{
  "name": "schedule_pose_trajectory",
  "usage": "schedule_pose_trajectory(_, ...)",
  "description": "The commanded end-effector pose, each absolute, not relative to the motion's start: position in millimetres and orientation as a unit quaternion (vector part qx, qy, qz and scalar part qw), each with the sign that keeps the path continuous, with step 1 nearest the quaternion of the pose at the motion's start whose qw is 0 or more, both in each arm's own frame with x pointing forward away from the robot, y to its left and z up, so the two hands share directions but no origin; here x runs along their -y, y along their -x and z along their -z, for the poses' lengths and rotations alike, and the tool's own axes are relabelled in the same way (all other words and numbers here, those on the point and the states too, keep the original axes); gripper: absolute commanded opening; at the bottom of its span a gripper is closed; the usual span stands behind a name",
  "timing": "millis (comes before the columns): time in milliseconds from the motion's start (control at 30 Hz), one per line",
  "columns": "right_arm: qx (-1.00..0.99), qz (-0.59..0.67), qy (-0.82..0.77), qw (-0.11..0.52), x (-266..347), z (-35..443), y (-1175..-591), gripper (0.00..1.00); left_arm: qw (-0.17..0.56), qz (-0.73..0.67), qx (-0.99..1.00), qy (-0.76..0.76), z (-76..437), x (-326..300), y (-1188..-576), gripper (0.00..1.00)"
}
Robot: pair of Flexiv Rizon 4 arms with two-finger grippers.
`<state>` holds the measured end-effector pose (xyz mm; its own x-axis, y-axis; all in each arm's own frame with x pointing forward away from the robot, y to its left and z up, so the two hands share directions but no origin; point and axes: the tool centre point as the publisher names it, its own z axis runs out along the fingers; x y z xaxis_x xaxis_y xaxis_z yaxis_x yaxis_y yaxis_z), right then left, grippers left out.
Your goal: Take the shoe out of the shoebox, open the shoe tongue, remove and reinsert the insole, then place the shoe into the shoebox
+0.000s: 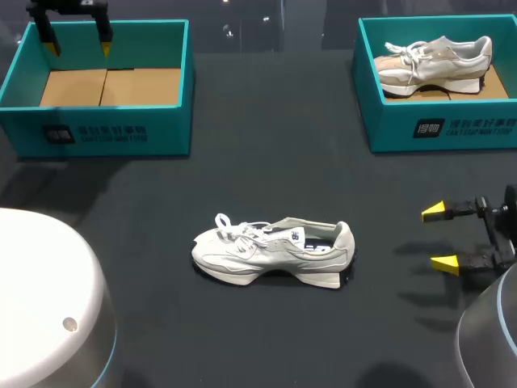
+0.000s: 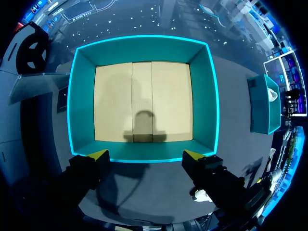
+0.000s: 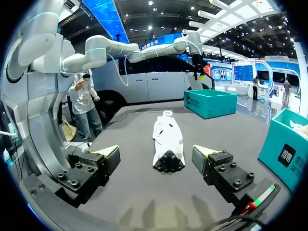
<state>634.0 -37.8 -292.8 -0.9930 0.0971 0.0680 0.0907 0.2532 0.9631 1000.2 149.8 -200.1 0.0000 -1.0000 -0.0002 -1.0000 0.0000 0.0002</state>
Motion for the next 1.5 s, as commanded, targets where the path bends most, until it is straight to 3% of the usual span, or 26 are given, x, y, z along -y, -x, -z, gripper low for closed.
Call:
schedule_pose_trajectory(33, -0.796, -0.603, -0.052, 0.003, 31.4, 302.8, -643.1, 1.00, 0.000, 0.000, -0.707, 0.707, 200.1, -149.9, -1000.0, 1.00)
schedule_pose_trajectory(467, -0.792, -0.608, -0.048, 0.004, 33.8, 301.7, -642.6, 1.00, 0.000, 0.000, -0.707, 0.707, 200.1, -149.9, -1000.0, 1.00)
schedule_pose_trajectory(733, -0.802, -0.594, -0.041, 0.047, 48.8, 335.4, -652.6, 1.00, 0.000, 0.000, -0.707, 0.707, 200.1, -149.9, -1000.0, 1.00)
schedule_pose_trajectory(967, -0.805, -0.589, -0.056, 0.042, 56.8, 364.0, -662.3, 1.00, 0.000, 0.000, -0.707, 0.707, 200.1, -149.9, -1000.0, 1.00)
schedule_pose_trajectory(1500, -0.803, -0.589, -0.069, 0.052, 54.4, 374.6, -668.6, 1.00, 0.000, 0.000, -0.707, 0.707, 200.1, -149.9, -1000.0, 1.00)
